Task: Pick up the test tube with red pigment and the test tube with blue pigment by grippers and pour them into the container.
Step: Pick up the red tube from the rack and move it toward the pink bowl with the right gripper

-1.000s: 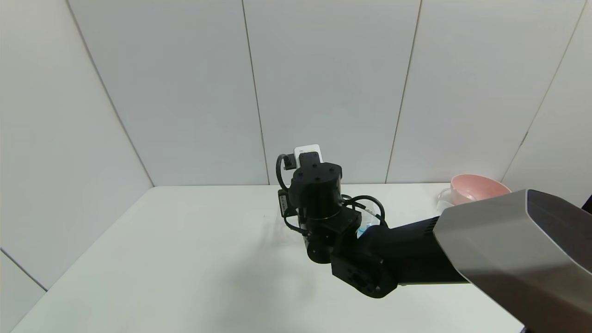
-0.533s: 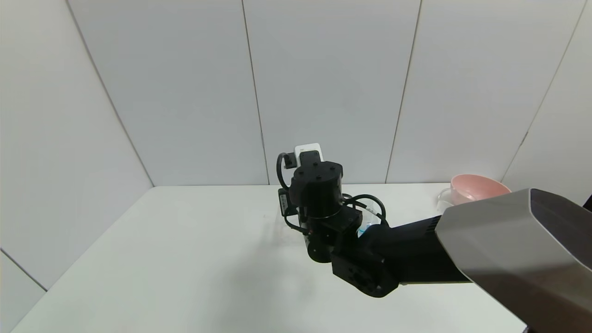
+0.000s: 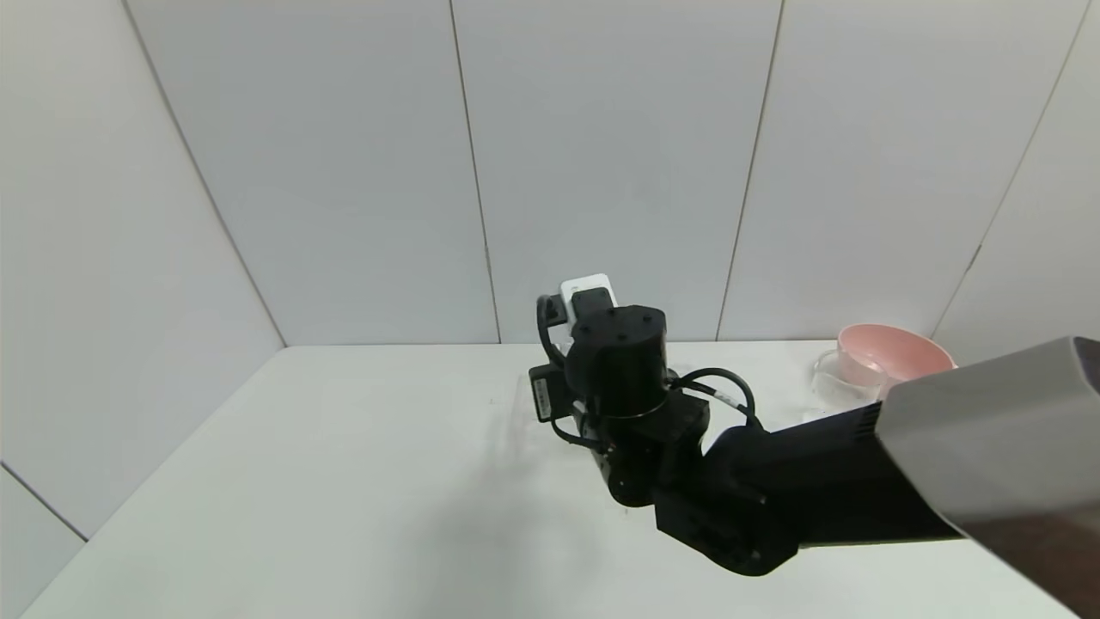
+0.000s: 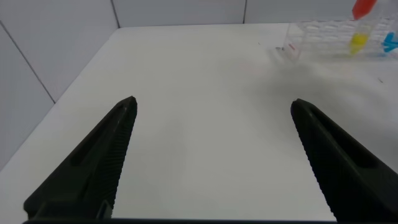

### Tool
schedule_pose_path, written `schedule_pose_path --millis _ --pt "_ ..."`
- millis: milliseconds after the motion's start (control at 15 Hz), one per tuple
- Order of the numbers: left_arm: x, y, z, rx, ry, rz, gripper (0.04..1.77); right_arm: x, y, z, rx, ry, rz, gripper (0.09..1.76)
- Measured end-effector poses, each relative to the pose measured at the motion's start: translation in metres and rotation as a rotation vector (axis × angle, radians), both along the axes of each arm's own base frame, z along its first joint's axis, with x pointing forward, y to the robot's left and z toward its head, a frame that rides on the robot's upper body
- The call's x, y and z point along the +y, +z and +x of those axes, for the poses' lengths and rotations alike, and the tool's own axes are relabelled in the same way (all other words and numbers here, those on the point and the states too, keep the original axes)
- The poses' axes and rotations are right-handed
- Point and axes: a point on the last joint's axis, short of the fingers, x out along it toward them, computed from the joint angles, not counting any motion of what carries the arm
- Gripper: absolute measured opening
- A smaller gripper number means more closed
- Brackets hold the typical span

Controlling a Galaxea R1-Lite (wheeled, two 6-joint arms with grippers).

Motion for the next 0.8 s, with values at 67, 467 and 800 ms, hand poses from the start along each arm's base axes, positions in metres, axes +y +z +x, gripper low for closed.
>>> schedule_pose_path --millis 67,467,800 --pt "0.0 0.0 0.0 0.0 0.0 0.0 1.76 -0.008 0.004 -0.007 0.009 0.021 -0.004 0.53" --pt "0.0 0.0 0.0 0.0 0.0 0.0 1.76 -0.084 0.029 -0.059 0.069 0.144 -0.025 0.53" --pt "0.0 0.0 0.0 0.0 0.0 0.0 1.76 -0.188 0.053 -0.081 0.136 0.134 -0.005 0.53"
